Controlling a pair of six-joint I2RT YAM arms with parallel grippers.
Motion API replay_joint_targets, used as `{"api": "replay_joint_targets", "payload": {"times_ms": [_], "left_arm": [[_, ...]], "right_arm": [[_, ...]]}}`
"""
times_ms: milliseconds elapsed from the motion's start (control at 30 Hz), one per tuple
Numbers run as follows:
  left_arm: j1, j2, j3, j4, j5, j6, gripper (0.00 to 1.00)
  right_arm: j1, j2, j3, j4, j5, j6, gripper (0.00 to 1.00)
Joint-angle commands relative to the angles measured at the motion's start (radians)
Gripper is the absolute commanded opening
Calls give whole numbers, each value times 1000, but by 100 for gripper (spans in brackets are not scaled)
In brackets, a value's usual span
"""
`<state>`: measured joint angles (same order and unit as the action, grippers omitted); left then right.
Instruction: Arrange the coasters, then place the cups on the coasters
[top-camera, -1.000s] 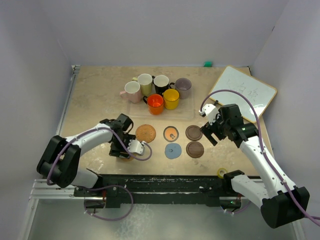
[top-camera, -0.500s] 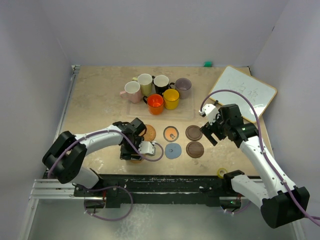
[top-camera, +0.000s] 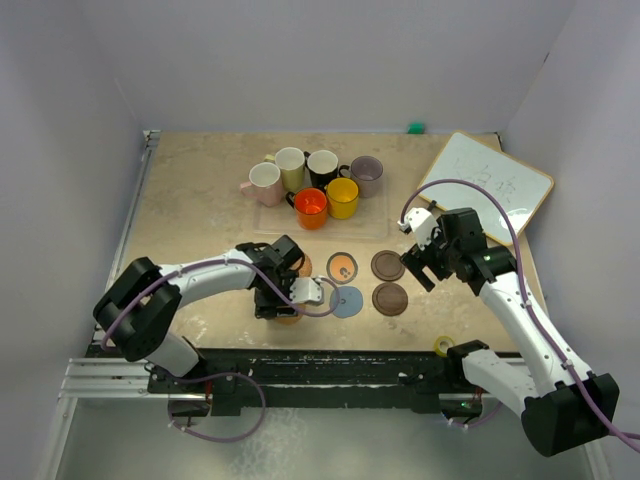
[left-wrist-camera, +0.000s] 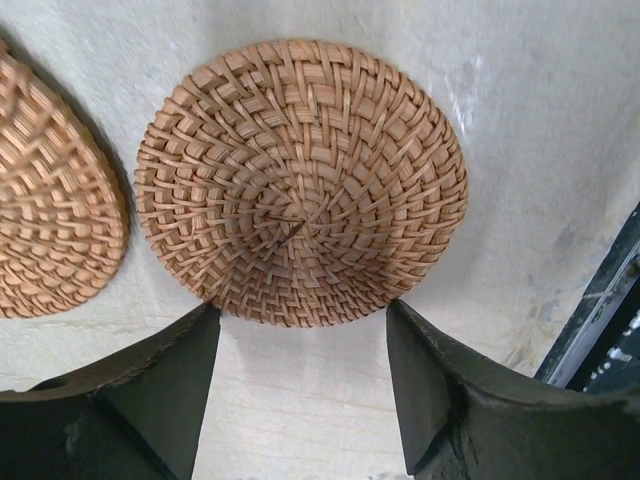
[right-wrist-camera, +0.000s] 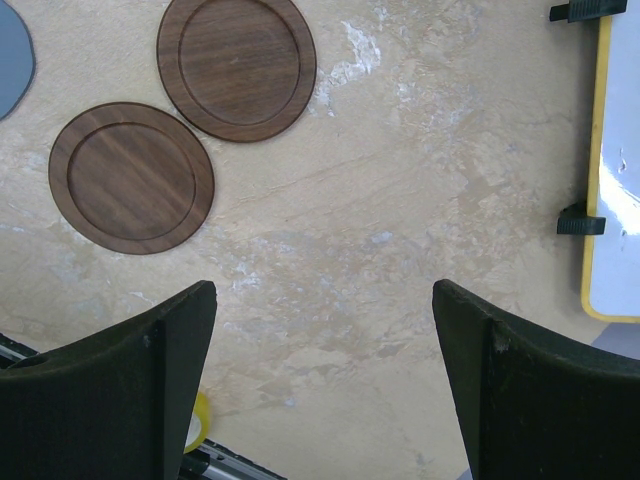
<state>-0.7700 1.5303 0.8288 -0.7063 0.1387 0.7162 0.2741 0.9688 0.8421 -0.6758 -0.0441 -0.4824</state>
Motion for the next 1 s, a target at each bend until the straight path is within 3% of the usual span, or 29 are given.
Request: {"api": "replay_joint_targets", "payload": {"times_ms": [0, 467, 967], "left_arm": [[-23, 45, 18, 87, 131, -52, 61], [-29, 32, 25, 44, 98, -49, 61], [-28, -130, 79, -71, 125, 27, 64]], "right_arm": [[4, 1, -3, -1, -10, -13, 91], [3, -2, -4, 0, -11, -14, 91], [3, 8, 3, 16, 5, -5, 91]]}}
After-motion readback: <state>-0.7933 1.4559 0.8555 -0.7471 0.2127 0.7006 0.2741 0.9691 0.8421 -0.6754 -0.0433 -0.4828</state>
